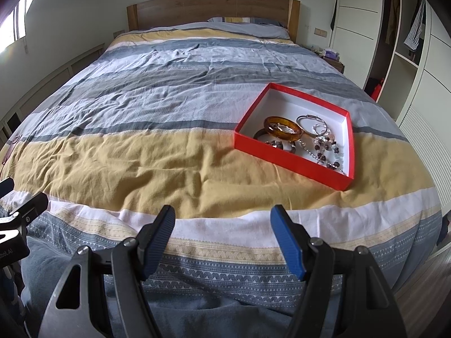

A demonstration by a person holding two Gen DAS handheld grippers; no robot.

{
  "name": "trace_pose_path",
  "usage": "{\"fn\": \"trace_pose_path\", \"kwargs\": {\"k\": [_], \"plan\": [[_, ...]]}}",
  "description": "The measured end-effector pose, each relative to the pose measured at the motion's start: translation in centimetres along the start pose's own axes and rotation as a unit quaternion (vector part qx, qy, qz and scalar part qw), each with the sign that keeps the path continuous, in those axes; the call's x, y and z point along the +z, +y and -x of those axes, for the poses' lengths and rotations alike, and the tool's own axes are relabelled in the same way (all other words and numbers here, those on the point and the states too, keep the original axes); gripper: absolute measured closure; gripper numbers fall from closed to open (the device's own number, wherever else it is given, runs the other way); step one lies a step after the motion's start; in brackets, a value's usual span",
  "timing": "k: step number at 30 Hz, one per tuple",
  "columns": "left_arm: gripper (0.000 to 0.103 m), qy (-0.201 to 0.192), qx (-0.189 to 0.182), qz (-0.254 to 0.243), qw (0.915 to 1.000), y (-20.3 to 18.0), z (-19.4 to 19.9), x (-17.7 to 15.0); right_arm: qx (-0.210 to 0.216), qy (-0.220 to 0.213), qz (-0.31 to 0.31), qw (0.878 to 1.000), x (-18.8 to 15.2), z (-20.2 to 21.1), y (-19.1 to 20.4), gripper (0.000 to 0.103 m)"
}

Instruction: Organize jewelry

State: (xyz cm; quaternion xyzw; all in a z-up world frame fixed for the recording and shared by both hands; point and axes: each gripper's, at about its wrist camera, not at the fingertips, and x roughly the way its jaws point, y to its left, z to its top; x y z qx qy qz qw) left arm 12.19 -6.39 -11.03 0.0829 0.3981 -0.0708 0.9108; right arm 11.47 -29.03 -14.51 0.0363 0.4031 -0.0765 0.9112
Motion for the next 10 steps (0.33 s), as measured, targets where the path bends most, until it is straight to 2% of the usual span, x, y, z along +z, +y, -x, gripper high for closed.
{"fn": "trace_pose_path", "kwargs": {"k": [10], "plan": [[0.001, 0.003, 0.001, 0.007, 1.0000, 0.24, -0.47, 0.09, 0.000, 0.005, 0.008, 1.000, -0.07, -0.54, 0.40, 0.034]]}}
